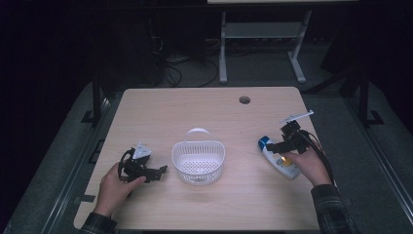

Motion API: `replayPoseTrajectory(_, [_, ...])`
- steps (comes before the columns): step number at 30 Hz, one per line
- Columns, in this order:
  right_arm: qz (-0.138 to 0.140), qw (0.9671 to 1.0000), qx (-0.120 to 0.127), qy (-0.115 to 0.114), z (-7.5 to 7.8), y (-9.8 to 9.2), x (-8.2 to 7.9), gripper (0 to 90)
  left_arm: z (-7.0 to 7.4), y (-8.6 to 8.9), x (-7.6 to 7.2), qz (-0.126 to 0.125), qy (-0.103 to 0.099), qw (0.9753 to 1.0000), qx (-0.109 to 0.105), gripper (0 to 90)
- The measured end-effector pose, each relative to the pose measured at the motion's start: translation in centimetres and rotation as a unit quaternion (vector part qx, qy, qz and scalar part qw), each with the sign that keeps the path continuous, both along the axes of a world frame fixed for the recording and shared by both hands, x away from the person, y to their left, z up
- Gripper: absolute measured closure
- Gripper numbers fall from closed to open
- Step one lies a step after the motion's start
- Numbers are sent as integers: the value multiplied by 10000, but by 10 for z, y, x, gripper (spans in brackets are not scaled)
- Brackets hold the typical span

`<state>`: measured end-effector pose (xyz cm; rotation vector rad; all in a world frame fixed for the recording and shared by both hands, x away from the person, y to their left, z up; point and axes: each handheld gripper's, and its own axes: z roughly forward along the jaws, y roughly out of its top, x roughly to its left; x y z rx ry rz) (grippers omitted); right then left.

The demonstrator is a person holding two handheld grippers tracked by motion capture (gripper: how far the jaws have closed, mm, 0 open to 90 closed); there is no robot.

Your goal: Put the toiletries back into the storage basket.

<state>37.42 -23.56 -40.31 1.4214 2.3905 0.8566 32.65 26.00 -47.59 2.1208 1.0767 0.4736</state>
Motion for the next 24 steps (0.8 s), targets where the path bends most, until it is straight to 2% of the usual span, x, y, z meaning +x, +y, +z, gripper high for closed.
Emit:
replayPoseTrajectory(1, [11,10000,13,13,-1,1,2,175,0,0,0,-1,-1,10000,0,130])
replayPoseTrajectory(11, [135,9987,-417,253,-11,14,19,175,0,0,0,0,0,10000,0,130])
replayPoseTrajectory(24, [225,9961,-630,576,-30,23,31,178,0,0,0,0,0,10000,0,130])
